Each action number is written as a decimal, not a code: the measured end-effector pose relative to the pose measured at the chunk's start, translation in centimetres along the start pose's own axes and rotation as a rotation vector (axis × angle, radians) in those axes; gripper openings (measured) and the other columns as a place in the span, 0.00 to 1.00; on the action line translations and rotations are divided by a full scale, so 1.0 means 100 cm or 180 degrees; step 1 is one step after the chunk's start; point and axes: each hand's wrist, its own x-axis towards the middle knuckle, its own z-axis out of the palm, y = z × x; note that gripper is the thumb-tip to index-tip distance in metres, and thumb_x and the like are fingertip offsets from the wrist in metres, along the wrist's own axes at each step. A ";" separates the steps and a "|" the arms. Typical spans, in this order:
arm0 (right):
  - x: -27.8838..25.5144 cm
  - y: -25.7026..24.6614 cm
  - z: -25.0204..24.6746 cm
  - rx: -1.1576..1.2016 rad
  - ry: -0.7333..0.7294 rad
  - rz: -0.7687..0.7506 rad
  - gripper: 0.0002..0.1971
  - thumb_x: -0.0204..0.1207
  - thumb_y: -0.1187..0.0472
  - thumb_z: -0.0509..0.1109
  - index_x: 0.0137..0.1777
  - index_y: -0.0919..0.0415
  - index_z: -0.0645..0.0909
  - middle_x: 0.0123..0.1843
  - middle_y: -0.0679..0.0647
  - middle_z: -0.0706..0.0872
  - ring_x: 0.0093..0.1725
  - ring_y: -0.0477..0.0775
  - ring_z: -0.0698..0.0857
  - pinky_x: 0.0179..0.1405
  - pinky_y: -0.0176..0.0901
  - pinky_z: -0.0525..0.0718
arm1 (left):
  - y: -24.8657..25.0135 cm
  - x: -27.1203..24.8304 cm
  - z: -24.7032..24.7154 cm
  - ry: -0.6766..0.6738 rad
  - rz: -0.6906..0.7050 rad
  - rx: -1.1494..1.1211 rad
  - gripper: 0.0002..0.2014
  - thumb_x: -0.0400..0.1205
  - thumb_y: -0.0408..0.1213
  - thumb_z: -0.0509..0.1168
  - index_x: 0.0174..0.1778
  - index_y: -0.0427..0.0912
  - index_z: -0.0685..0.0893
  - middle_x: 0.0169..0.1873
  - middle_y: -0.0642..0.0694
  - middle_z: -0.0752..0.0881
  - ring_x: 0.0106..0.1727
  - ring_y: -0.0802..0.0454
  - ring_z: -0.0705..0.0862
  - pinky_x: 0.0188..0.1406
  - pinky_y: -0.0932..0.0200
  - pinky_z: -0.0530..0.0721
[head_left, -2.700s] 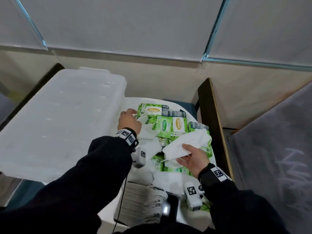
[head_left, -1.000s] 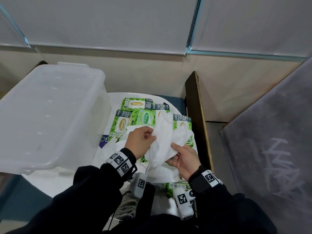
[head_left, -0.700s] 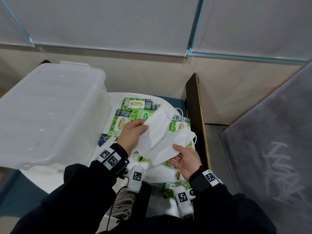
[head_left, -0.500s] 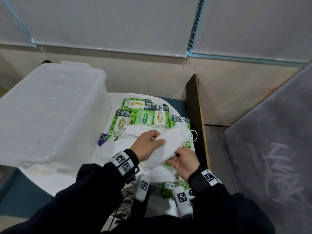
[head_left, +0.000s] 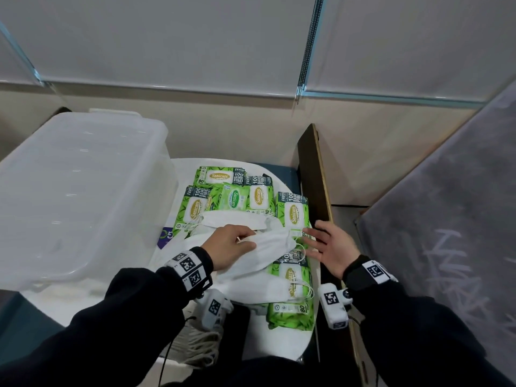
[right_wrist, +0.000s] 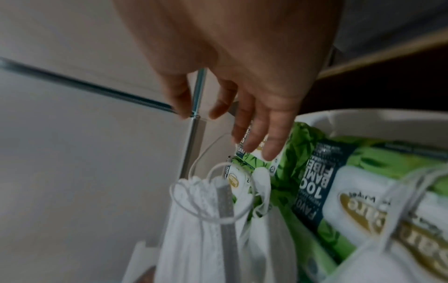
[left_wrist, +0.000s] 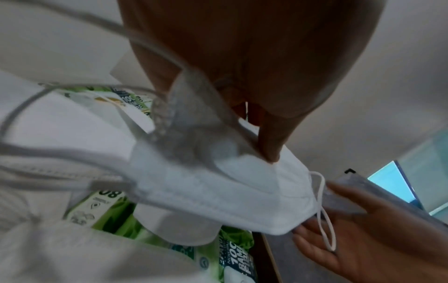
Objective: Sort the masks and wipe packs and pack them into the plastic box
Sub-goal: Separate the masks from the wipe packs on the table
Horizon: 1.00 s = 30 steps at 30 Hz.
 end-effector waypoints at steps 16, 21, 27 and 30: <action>0.008 0.016 0.011 -0.1636 -0.0056 -0.0490 0.06 0.81 0.71 0.75 0.50 0.75 0.89 0.43 0.70 0.90 0.29 0.55 0.88 0.35 0.48 0.90 | 0.005 0.011 -0.009 -0.0509 -0.0066 0.0560 0.15 0.84 0.53 0.70 0.48 0.43 0.86 0.41 0.46 0.88 0.39 0.52 0.83 0.41 0.55 0.79; 0.013 0.020 -0.015 -0.1093 0.0152 -0.0062 0.09 0.80 0.71 0.76 0.55 0.78 0.86 0.44 0.71 0.91 0.29 0.57 0.89 0.32 0.49 0.93 | -0.015 0.008 -0.039 -0.0359 -0.0604 -0.0569 0.15 0.76 0.46 0.81 0.32 0.40 0.88 0.22 0.44 0.76 0.21 0.51 0.69 0.23 0.61 0.66; 0.006 0.032 -0.035 -0.0853 0.0068 0.0160 0.07 0.84 0.66 0.72 0.51 0.72 0.88 0.42 0.67 0.91 0.32 0.56 0.89 0.38 0.52 0.94 | -0.039 0.002 -0.055 -0.0052 -0.1227 -0.1682 0.22 0.84 0.43 0.73 0.29 0.48 0.71 0.23 0.48 0.64 0.22 0.52 0.59 0.23 0.61 0.58; 0.007 0.028 -0.048 0.0020 0.0170 0.0311 0.11 0.84 0.66 0.64 0.39 0.64 0.79 0.40 0.65 0.89 0.38 0.61 0.90 0.38 0.54 0.94 | -0.068 -0.004 -0.065 -0.0164 -0.1546 -0.1906 0.22 0.82 0.37 0.74 0.31 0.49 0.67 0.25 0.49 0.62 0.22 0.54 0.58 0.23 0.61 0.53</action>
